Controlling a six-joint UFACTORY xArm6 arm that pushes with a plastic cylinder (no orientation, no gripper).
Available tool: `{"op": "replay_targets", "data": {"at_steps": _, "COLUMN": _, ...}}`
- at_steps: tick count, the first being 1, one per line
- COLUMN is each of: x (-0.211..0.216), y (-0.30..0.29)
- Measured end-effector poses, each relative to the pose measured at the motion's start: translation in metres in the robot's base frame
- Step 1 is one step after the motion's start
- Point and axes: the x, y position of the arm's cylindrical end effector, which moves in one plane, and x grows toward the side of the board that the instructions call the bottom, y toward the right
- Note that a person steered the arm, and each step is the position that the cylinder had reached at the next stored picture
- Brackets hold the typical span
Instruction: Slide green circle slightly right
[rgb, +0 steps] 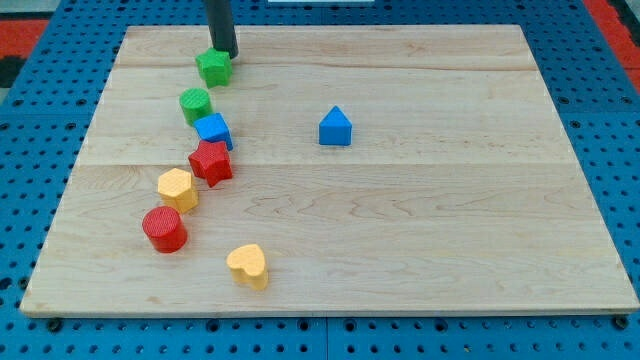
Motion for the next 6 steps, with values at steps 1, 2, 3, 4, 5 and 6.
{"op": "replay_targets", "data": {"at_steps": 1, "x": 0.019, "y": 0.001}}
{"op": "replay_targets", "data": {"at_steps": 2, "x": 0.014, "y": -0.043}}
{"op": "replay_targets", "data": {"at_steps": 3, "x": 0.047, "y": -0.082}}
{"op": "replay_targets", "data": {"at_steps": 4, "x": 0.077, "y": -0.079}}
{"op": "replay_targets", "data": {"at_steps": 5, "x": 0.095, "y": -0.061}}
{"op": "replay_targets", "data": {"at_steps": 6, "x": 0.096, "y": -0.048}}
